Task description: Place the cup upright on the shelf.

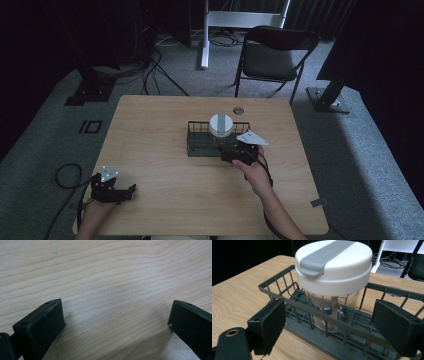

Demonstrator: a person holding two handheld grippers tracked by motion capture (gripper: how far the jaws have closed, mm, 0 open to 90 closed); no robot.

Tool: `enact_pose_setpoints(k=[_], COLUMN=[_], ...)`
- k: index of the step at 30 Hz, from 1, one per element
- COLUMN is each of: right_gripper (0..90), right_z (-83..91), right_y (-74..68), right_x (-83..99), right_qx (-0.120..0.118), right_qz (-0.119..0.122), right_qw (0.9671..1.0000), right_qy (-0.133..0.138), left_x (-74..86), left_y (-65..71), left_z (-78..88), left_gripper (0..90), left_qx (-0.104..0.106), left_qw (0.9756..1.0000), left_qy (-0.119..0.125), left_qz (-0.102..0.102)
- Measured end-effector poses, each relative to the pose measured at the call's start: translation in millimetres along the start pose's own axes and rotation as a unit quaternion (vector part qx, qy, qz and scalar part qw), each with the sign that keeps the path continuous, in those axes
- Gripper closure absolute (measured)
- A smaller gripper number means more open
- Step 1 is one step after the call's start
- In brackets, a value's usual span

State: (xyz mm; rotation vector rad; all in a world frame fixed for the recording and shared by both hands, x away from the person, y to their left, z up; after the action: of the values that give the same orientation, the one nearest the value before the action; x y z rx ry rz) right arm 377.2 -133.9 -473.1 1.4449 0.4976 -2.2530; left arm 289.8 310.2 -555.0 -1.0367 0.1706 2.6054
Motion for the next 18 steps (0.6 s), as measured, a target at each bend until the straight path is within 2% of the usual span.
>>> enact_pose_setpoints(k=[11,16,18], right_gripper=[11.8,11.9,11.9], right_z=[19.4,25.6,26.6], right_y=[1.9,6.5,7.5], right_x=[12.6,19.7,21.1], right_qx=[0.000,0.016,0.015], right_qz=[0.002,0.001,0.002], right_qw=[1.0000,0.9999,0.9999], right_qy=[0.004,-0.005,-0.006], left_x=[0.0,0.0,0.0], left_y=[0.0,0.0,0.0], left_z=[0.0,0.0,0.0], left_gripper=[0.6,0.5,0.6], left_qx=[0.000,0.000,0.000], left_qw=[1.0000,1.0000,1.0000], left_qy=[0.000,0.000,0.000], left_qz=[0.000,0.000,0.000])
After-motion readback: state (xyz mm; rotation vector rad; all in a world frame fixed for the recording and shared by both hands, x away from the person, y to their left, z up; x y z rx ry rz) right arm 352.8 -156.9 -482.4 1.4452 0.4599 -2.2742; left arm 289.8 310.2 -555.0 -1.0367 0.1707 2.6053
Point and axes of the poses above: each handheld gripper's, and its own axes: z roughly backward along the jaws, x roughly out of its underside, y roughly to its right, the point moved 1 cm from there along -z, roughly forward along the jaws
